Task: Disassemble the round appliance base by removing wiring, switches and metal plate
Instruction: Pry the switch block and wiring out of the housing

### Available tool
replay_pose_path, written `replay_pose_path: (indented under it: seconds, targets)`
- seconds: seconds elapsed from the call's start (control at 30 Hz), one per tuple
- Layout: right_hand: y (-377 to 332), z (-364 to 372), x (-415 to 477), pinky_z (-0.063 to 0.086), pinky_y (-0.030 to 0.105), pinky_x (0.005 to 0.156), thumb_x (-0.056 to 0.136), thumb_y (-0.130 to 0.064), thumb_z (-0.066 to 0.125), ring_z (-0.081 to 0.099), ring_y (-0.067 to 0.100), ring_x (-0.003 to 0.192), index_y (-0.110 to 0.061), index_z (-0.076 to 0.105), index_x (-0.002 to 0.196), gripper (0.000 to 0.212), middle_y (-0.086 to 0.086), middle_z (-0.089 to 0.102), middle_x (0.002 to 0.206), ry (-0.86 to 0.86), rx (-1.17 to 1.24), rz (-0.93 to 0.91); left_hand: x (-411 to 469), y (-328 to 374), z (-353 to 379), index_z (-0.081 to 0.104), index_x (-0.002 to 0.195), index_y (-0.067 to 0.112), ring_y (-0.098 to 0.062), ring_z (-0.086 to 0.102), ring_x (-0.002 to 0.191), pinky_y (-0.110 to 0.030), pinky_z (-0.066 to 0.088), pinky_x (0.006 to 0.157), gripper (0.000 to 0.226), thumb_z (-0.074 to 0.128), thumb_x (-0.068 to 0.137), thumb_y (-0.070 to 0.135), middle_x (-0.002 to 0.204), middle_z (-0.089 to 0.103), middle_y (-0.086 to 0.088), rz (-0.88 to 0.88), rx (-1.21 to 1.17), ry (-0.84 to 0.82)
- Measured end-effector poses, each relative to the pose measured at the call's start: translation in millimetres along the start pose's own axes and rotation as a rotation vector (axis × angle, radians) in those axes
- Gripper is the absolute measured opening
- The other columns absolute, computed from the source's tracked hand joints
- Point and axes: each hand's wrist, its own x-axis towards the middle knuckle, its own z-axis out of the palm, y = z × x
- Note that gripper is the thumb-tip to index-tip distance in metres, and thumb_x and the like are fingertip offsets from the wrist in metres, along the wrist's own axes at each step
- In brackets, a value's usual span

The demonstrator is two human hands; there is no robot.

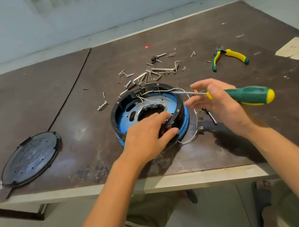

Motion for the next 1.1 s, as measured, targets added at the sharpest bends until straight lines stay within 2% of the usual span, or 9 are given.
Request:
replay_pose_path:
  seconds: [0.1,0.2,0.3,0.37,0.4,0.47,0.7,0.87,1.1]
  targets:
    - [-6,-6,3,0.057,0.037,0.086,0.098,-0.031,0.05,0.073,0.037,0.091,0.003,0.068,0.106,0.039,0.022,0.071,0.088,-0.036,0.086,0.01,1,-10,-5,0.05,0.124,0.045,-0.006,0.06,0.086,-0.039,0.056,0.07,0.044,0.038,0.091,0.07,0.102,0.064,0.017,0.019,-0.028,-0.023]
    - [-13,-11,2,0.058,0.036,0.084,0.089,-0.029,0.06,0.074,0.036,0.082,0.006,0.07,0.084,0.037,0.038,0.061,0.082,-0.152,0.064,0.046,-1,-10,-1,0.045,0.127,0.045,-0.005,0.063,0.086,-0.037,0.057,0.07,0.047,0.043,0.089,0.072,0.103,0.066,0.019,0.003,-0.027,0.017]
    - [-9,-21,2,0.052,0.044,0.1,0.088,-0.031,0.068,0.075,0.04,0.086,-0.002,0.072,0.084,0.029,0.023,0.074,0.083,-0.195,-0.04,0.067,-2,-11,2,0.038,0.137,0.04,-0.006,0.066,0.089,-0.035,0.057,0.074,0.061,0.048,0.086,0.072,0.109,0.067,0.02,-0.046,-0.047,0.034]
    - [-3,-26,3,0.042,0.05,0.11,0.09,-0.039,0.073,0.075,0.041,0.09,-0.001,0.07,0.085,0.038,0.019,0.077,0.086,-0.185,-0.117,0.047,-2,-11,1,0.049,0.129,0.041,-0.004,0.064,0.089,-0.035,0.058,0.075,0.055,0.045,0.086,0.074,0.104,0.067,0.02,-0.038,-0.042,0.025]
    - [0,-26,3,0.042,0.05,0.11,0.089,-0.045,0.075,0.076,0.04,0.09,-0.001,0.07,0.085,0.045,0.018,0.078,0.085,-0.166,-0.128,0.045,-2,-10,1,0.054,0.122,0.042,-0.002,0.062,0.088,-0.035,0.058,0.074,0.051,0.041,0.085,0.075,0.1,0.067,0.02,-0.03,-0.039,0.023]
    - [4,-25,3,0.047,0.048,0.105,0.086,-0.052,0.076,0.076,0.037,0.089,-0.002,0.071,0.085,0.05,0.018,0.078,0.085,-0.135,-0.126,0.051,-1,-8,-1,0.058,0.114,0.042,-0.002,0.061,0.086,-0.035,0.057,0.072,0.05,0.036,0.084,0.076,0.097,0.066,0.019,-0.027,-0.038,0.018]
    - [7,-23,5,0.054,0.04,0.087,0.09,-0.05,0.072,0.072,0.032,0.08,-0.001,0.072,0.081,0.05,0.022,0.073,0.079,-0.146,-0.112,0.026,-1,-7,0,0.06,0.112,0.041,-0.002,0.06,0.084,-0.035,0.056,0.07,0.053,0.034,0.083,0.077,0.094,0.065,0.019,-0.05,-0.052,0.033]
    - [9,-18,2,0.053,0.047,0.09,0.099,-0.044,0.062,0.07,0.04,0.079,-0.01,0.075,0.081,0.041,0.017,0.073,0.077,-0.095,-0.139,-0.064,-1,-6,-1,0.062,0.113,0.04,-0.002,0.06,0.083,-0.035,0.056,0.07,0.061,0.032,0.079,0.081,0.093,0.066,0.018,-0.054,-0.06,0.027]
    - [23,-3,-20,0.052,0.05,0.083,0.1,-0.045,0.061,0.065,0.041,0.071,-0.018,0.075,0.075,0.04,0.009,0.07,0.066,0.167,0.0,-0.104,-1,-9,-2,0.063,0.112,0.039,-0.004,0.06,0.086,-0.036,0.055,0.072,0.046,0.05,0.084,0.073,0.095,0.066,0.018,-0.043,-0.077,0.016]
